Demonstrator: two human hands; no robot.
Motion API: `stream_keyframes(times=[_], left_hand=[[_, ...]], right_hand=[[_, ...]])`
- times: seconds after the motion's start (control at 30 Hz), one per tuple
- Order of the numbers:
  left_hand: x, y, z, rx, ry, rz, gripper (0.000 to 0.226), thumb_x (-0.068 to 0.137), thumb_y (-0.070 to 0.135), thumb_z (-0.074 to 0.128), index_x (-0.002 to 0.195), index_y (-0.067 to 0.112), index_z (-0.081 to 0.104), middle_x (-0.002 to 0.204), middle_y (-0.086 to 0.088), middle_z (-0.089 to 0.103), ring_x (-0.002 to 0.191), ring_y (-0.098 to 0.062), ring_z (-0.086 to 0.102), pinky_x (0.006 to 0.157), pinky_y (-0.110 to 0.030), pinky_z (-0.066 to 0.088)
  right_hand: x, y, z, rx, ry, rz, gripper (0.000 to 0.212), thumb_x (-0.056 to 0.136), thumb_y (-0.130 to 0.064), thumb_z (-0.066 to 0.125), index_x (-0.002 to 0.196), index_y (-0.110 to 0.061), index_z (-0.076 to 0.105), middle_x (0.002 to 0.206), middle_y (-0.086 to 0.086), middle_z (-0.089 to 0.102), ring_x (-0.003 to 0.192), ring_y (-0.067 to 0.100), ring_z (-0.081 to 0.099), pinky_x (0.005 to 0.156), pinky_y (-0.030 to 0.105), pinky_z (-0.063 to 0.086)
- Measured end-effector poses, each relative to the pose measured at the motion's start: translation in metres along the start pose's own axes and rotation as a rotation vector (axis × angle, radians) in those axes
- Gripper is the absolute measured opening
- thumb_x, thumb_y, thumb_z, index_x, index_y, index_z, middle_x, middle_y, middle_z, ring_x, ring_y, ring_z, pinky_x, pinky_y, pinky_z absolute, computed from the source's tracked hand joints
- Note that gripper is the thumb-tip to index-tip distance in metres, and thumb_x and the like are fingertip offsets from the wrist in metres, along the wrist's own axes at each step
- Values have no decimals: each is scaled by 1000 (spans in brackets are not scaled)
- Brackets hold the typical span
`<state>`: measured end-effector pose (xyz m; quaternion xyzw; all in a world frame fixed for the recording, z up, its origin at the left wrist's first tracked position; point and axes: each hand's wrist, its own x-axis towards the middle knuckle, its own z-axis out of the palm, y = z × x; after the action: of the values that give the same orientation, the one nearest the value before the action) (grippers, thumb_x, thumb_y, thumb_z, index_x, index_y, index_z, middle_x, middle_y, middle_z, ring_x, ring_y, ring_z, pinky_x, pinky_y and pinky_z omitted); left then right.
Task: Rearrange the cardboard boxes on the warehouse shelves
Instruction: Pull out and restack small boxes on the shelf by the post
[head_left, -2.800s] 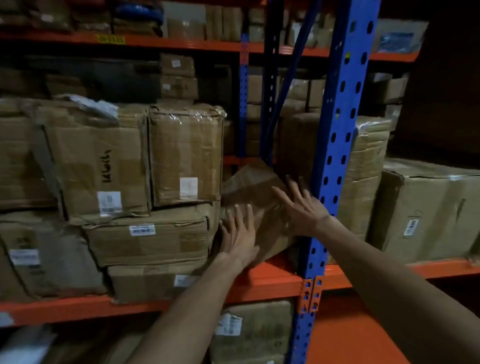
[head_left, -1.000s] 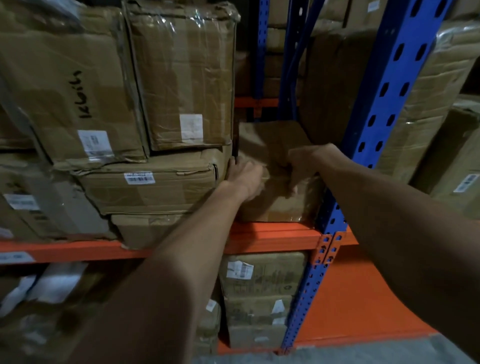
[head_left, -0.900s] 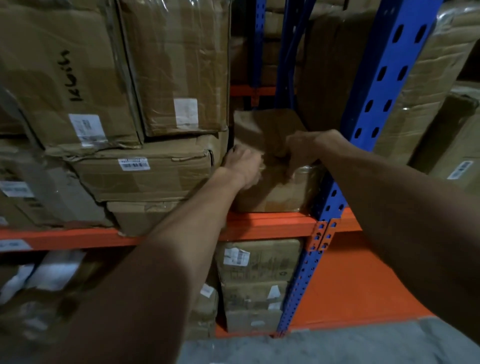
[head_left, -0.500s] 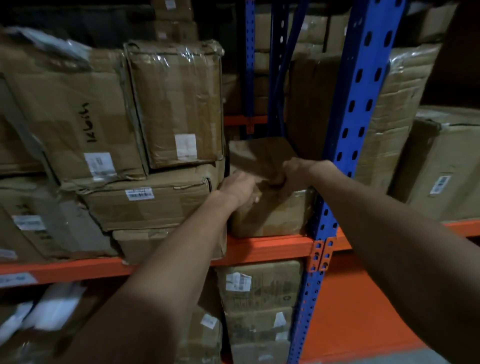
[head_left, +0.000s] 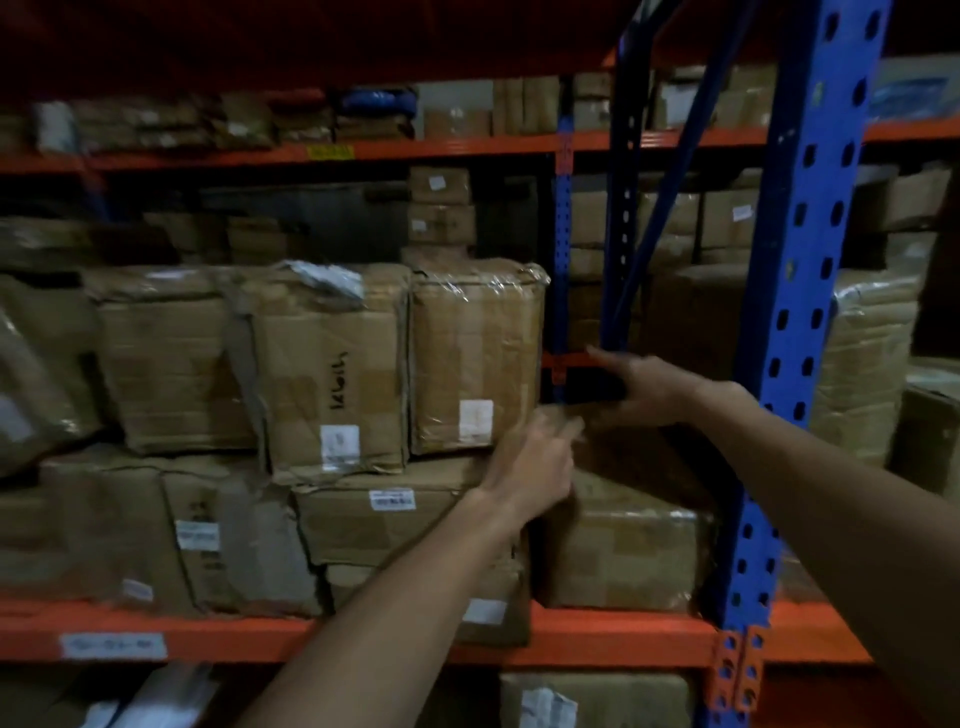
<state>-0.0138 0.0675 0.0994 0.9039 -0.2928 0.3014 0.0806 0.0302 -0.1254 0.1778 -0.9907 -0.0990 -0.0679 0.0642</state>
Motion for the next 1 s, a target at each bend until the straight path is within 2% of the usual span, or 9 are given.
stream_keyframes(times=[0.1, 0.17, 0.33, 0.43, 0.6, 0.7, 0.83, 0.93, 1.0], left_hand=[[-11, -22, -25, -29, 491, -250, 64, 87, 21, 66, 144, 12, 41, 138, -12, 48, 130, -28, 41, 105, -37, 41], [-20, -31, -36, -124, 582, -518, 81, 83, 28, 71, 149, 12, 28, 146, -13, 37, 133, -27, 33, 106, -36, 37], [-27, -41, -24, -126, 373, -592, 113, 74, 35, 83, 154, 4, 7, 153, -24, 26, 137, -39, 29, 110, -50, 37], [-21, -43, -15, -89, 361, -618, 125, 61, 39, 89, 150, -3, 13, 149, -29, 32, 131, -41, 33, 108, -49, 33], [-26, -47, -9, -176, 362, -506, 122, 75, 37, 79, 155, 8, -10, 162, -14, -2, 146, -33, 9, 118, -48, 21], [-20, -44, -14, -397, 412, -560, 123, 75, 53, 76, 156, 17, -10, 162, -3, -8, 147, -26, 2, 117, -49, 14], [9, -43, -21, -655, 370, -713, 114, 71, 73, 66, 155, 36, -2, 162, 4, -12, 149, -29, 3, 111, -55, 27], [34, -54, -28, -829, 370, -781, 106, 59, 65, 81, 147, 38, 29, 158, -8, 15, 142, -31, 28, 104, -49, 40], [44, -57, -31, -820, 362, -720, 93, 56, 53, 89, 134, 32, 45, 142, -2, 36, 126, -22, 43, 94, -37, 45]], right_hand=[[3, -42, -52, 133, 246, -140, 112, 82, -56, 74, 157, -44, -9, 167, 11, 0, 151, 35, 13, 119, 49, 20], [10, -71, -72, 187, 356, -232, 108, 80, -69, 67, 155, -49, -8, 168, 6, -7, 152, 37, 5, 118, 55, 16], [44, -140, -66, 177, 276, -220, 88, 75, -90, 44, 151, -57, 15, 168, 0, 7, 151, 36, -1, 116, 65, 12], [51, -139, -49, 147, 382, -141, 81, 76, -88, 44, 149, -54, 31, 159, 0, 33, 142, 35, 25, 102, 54, 34], [39, -106, -38, 362, 581, -66, 83, 69, -94, 46, 140, -50, 50, 139, -4, 56, 124, 23, 46, 89, 43, 47], [27, -83, -35, 621, 601, 23, 86, 65, -93, 55, 136, -45, 57, 118, -7, 63, 105, 15, 59, 80, 36, 54], [11, -65, -26, 819, 650, 114, 82, 67, -87, 62, 136, -42, 59, 117, -5, 66, 109, 15, 60, 84, 31, 52], [-2, -56, -15, 974, 720, 215, 74, 72, -79, 67, 135, -40, 61, 117, -4, 67, 106, 14, 59, 83, 30, 50], [-12, -48, -1, 1100, 760, 311, 73, 73, -75, 69, 136, -37, 61, 125, -2, 67, 116, 19, 59, 90, 33, 49]])
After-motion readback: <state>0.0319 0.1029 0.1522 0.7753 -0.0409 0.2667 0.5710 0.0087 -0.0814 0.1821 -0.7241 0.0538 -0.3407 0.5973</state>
